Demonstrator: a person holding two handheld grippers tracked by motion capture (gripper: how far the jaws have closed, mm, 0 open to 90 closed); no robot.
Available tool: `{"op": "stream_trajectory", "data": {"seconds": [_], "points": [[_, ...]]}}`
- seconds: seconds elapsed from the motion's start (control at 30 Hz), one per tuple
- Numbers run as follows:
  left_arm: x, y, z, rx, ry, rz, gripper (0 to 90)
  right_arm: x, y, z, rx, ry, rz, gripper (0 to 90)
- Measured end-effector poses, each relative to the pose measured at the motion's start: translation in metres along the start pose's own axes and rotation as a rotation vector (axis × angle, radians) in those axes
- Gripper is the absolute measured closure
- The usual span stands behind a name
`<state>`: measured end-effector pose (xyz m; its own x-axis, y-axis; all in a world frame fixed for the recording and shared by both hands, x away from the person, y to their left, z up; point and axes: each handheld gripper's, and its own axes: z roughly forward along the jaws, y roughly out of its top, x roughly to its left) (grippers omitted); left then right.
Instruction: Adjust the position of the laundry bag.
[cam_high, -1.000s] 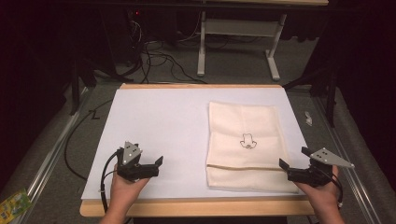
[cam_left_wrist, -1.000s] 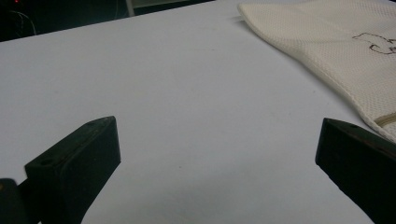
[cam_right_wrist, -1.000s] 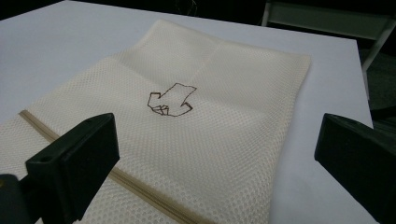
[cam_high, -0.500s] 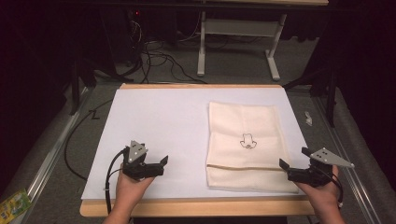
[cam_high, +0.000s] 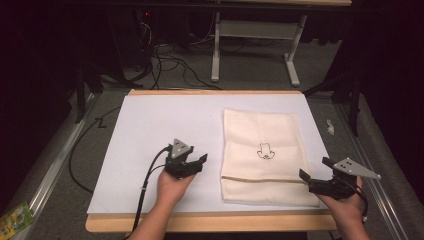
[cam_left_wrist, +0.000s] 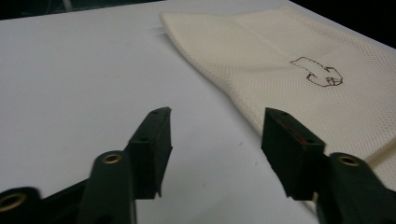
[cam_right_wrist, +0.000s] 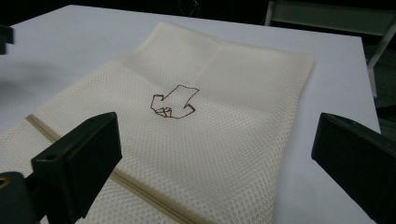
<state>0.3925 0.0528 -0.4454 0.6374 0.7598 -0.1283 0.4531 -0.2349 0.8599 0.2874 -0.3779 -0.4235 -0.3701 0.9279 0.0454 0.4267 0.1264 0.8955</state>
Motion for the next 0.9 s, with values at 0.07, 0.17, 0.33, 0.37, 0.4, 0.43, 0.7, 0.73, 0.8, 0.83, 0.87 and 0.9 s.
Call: {"op": "stream_trajectory", "data": {"seconds": [0.07, 0.17, 0.33, 0.37, 0.4, 0.43, 0.7, 0.73, 0.8, 0.83, 0.87, 0.9], "points": [[-0.009, 0.007, 0.020, 0.014, 0.002, 0.008, 53.5, 0.001, 0.000, 0.001, 0.003, 0.003, 0.008, 1.8], [-0.019, 0.013, 0.038, 0.024, 0.008, 0.034, 69.0, 0.001, 0.001, 0.000, 0.000, 0.005, 0.005, 2.3], [-0.029, 0.023, 0.079, 0.071, 0.059, 0.013, 75.9, 0.001, 0.000, 0.000, 0.002, 0.011, -0.001, 2.9], [-0.028, 0.023, 0.083, 0.070, 0.060, -0.015, 71.0, 0.002, 0.000, 0.000, 0.002, 0.012, 0.000, 3.0], [-0.027, 0.023, 0.087, 0.077, 0.062, -0.034, 66.6, 0.002, 0.000, 0.000, 0.000, 0.016, 0.001, 3.2], [-0.026, 0.022, 0.091, 0.088, 0.061, -0.046, 63.8, 0.002, 0.000, 0.000, -0.003, 0.017, 0.001, 3.3], [-0.033, 0.014, 0.106, 0.181, 0.056, 0.003, 83.7, 0.004, 0.000, 0.002, 0.003, 0.033, -0.005, 4.0], [-0.035, 0.014, 0.105, 0.182, 0.063, 0.015, 87.3, 0.004, 0.000, 0.002, 0.003, 0.035, -0.005, 4.1], [-0.035, 0.014, 0.103, 0.194, 0.064, 0.027, 88.3, 0.004, 0.000, 0.002, 0.002, 0.036, -0.003, 4.1], [-0.034, 0.014, 0.101, 0.199, 0.061, 0.035, 88.4, 0.004, -0.001, 0.001, 0.002, 0.035, -0.004, 4.2], [-0.031, 0.014, 0.098, 0.204, 0.065, 0.041, 88.4, 0.004, -0.001, 0.000, 0.000, 0.034, 0.002, 4.4], [-0.031, 0.014, 0.098, 0.204, 0.065, 0.041, 88.4, 0.004, -0.001, 0.000, -0.002, 0.031, 0.003, 4.5]]}}
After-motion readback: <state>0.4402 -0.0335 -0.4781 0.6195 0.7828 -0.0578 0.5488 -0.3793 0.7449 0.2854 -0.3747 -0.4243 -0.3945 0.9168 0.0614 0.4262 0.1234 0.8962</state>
